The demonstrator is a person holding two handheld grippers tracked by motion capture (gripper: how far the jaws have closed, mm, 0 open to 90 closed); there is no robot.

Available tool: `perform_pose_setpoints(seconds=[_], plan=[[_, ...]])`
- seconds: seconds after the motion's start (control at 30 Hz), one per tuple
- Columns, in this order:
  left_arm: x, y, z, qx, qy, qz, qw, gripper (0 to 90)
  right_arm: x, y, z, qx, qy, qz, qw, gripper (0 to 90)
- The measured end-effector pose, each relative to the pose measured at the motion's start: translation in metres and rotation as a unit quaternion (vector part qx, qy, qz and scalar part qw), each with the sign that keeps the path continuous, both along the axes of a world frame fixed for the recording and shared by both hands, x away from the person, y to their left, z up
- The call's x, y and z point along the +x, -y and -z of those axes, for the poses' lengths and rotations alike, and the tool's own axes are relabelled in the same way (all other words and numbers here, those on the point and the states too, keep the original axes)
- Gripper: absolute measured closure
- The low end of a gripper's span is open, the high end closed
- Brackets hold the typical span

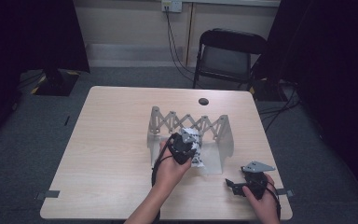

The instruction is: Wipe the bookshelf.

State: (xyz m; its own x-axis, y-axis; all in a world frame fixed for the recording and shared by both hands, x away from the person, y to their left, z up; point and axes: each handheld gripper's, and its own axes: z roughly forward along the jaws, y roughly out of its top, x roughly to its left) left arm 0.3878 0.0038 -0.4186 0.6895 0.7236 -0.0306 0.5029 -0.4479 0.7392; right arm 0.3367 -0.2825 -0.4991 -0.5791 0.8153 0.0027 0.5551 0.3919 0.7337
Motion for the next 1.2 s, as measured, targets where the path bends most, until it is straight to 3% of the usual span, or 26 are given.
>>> perform_pose_setpoints(seconds=[0.4, 0.53, 0.93, 1.2], plan=[[-0.006, 0.001, 0.036, 0.007, -0.033, 0.006, 0.9994, 80.5, 0.0, 0.0, 0.0, 0.0, 0.0, 0.0, 1.0, 13.5], [-0.009, 0.001, 0.042, 0.009, -0.037, 0.01, 0.9992, 80.5, 0.0, 0.0, 0.0, 0.0, 0.0, 0.0, 1.0, 13.5], [-0.034, -0.008, 0.047, -0.021, -0.043, 0.031, 0.9984, 80.4, 0.0, 0.0, 0.0, 0.0, 0.0, 0.0, 1.0, 13.5], [-0.046, -0.005, 0.048, -0.023, -0.04, 0.051, 0.9976, 80.4, 0.0, 0.0, 0.0, 0.0, 0.0, 0.0, 1.0, 13.5]])
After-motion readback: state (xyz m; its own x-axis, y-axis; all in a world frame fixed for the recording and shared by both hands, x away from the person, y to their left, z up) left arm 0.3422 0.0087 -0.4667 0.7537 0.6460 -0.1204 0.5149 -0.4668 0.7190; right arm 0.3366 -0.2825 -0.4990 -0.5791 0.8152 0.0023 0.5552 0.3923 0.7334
